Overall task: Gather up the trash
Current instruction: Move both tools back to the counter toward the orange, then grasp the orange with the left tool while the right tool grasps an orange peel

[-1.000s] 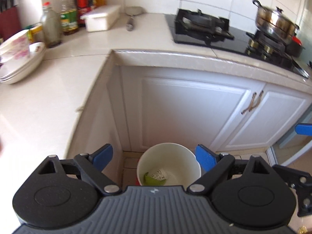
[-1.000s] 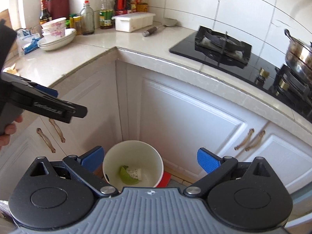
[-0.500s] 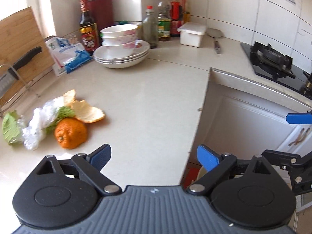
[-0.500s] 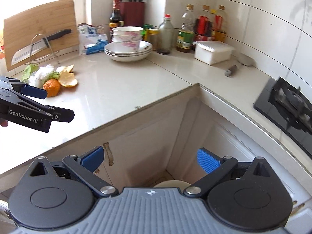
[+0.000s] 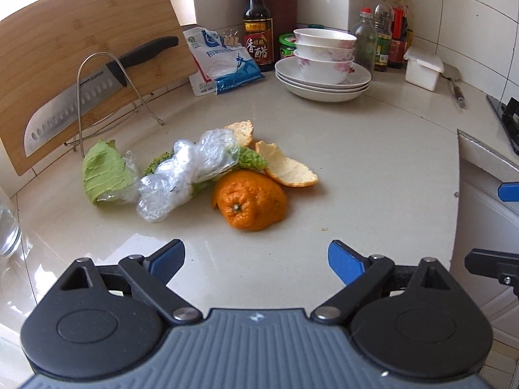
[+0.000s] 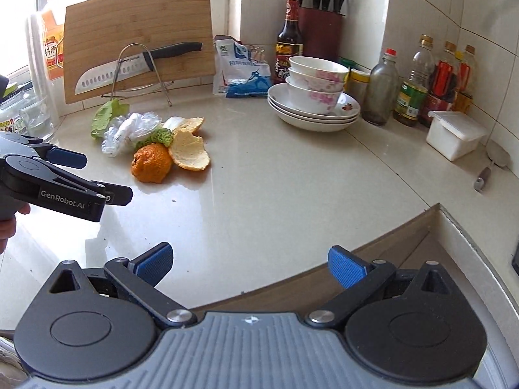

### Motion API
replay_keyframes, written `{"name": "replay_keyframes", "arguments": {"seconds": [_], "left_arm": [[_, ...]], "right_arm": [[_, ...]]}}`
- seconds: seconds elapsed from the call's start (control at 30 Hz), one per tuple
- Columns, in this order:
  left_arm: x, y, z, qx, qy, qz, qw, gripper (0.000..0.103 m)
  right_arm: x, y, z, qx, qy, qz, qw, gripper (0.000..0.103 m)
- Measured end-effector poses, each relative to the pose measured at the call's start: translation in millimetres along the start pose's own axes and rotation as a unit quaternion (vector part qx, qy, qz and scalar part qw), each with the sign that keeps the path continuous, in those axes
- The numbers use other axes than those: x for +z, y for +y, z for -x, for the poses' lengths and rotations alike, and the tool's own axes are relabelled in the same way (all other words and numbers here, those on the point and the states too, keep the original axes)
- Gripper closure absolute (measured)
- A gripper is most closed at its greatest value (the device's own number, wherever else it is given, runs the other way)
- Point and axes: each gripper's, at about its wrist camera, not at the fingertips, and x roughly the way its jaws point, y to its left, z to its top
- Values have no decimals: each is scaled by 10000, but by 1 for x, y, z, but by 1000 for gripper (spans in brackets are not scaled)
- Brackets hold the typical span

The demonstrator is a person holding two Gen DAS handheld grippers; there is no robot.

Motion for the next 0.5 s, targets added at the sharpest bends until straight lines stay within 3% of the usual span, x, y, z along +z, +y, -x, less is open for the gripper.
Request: {"name": "replay_keyframes", "arguments": {"seconds": [0.4, 0.5], "left_arm": [[15, 8, -50, -122, -116, -94, 9998, 13], [19, 7, -60, -150, -98, -92, 9998, 19]], "right_arm": [[12, 8, -43, 218, 274, 3, 9994, 0], [15, 7, -49, 248, 317, -1, 9992, 0]]}}
